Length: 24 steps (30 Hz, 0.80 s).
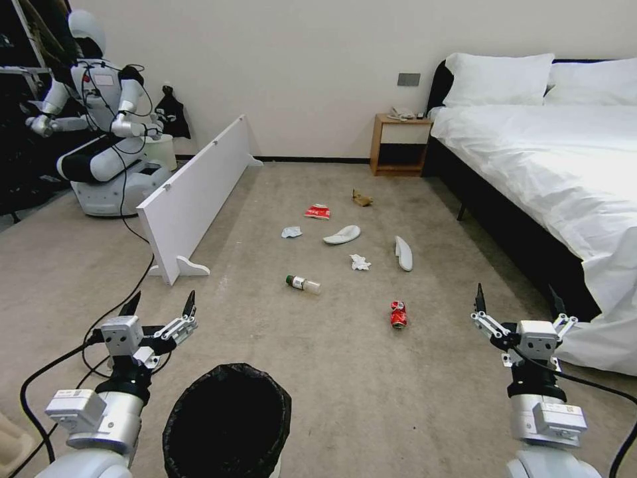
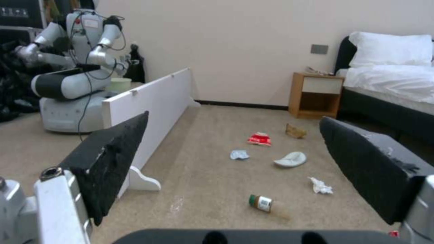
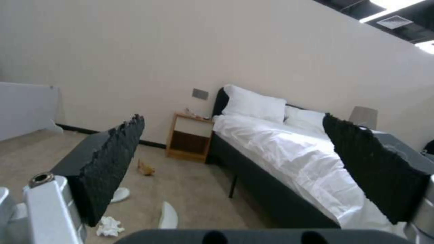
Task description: Pick up the trash bin, then pick up the garbage from the floor and place it into the trash bin.
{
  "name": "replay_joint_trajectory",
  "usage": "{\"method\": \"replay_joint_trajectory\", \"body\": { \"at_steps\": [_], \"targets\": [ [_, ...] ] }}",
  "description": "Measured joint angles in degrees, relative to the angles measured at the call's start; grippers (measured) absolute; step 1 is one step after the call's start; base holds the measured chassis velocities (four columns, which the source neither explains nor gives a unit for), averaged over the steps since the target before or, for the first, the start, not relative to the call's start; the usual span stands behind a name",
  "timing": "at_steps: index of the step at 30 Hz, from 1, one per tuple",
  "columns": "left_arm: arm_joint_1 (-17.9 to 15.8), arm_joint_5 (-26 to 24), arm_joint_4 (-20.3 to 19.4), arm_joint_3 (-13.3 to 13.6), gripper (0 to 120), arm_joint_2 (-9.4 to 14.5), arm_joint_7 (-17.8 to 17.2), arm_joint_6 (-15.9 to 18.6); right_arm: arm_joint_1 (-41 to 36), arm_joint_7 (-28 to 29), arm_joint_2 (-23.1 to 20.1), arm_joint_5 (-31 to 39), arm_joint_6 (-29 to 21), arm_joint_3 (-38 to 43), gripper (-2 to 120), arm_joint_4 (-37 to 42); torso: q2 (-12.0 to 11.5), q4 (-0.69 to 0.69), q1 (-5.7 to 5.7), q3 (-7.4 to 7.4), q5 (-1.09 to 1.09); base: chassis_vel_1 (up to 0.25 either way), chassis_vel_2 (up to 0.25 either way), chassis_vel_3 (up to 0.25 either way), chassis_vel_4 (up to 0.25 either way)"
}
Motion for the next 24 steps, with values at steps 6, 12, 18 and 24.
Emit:
{"method": "replay_joint_trajectory", "body": {
  "at_steps": [6, 12, 18, 24],
  "targets": [
    [0.3, 0.2, -0.2, 0.1, 100, 0.0, 0.0, 0.1, -0.1, -0.2, -0.1, 0.3, 0.1, 0.1, 100, 0.0, 0.0, 0.00, 0.00, 0.00, 0.00, 0.000, 0.000, 0.000, 0.000],
    [1.2, -1.3, -1.2, 0.2, 100, 0.1, -1.0, 2.0, -0.4, -0.5, -0.4, 0.5, 0.1, 0.4, 100, 0.2, 0.0, 0.00, 0.00, 0.00, 0.00, 0.000, 0.000, 0.000, 0.000],
    [3.0, -5.9, -2.9, -0.5, 100, 1.0, -3.9, 9.7, -1.2, -0.9, -0.3, 0.6, 1.0, 0.6, 100, -0.2, 0.0, 0.00, 0.00, 0.00, 0.01, 0.000, 0.000, 0.000, 0.000],
    [6.1, -8.4, -2.5, -0.3, 100, 2.3, -9.0, 25.2, -1.3, -0.9, -0.3, 0.8, 1.3, 1.2, 100, -0.1, 0.0, 0.01, 0.00, 0.00, 0.00, 0.000, 0.000, 0.000, 0.000]
  ]
}}
